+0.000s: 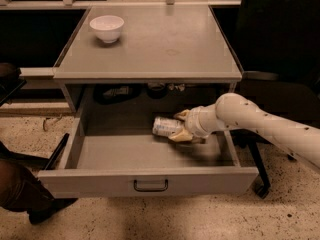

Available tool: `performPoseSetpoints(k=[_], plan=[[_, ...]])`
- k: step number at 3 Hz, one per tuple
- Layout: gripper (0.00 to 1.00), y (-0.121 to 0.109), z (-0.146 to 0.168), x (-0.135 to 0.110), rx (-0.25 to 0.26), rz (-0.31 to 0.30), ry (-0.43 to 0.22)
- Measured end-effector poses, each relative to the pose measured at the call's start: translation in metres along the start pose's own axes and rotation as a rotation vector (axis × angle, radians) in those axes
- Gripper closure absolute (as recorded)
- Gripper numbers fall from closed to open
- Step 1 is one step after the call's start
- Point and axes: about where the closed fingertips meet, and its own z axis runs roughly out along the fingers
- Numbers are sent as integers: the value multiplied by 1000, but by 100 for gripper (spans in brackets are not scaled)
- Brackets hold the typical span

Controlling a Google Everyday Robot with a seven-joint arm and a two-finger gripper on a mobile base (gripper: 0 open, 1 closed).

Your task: Place blue plastic bottle into top drawer

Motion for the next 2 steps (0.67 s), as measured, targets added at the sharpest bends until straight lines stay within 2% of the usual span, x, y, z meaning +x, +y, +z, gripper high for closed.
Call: performPoseSetpoints(k=[1,2], plan=[[0,0,0,0,0,0,0],[0,0,0,0,0,0,0]])
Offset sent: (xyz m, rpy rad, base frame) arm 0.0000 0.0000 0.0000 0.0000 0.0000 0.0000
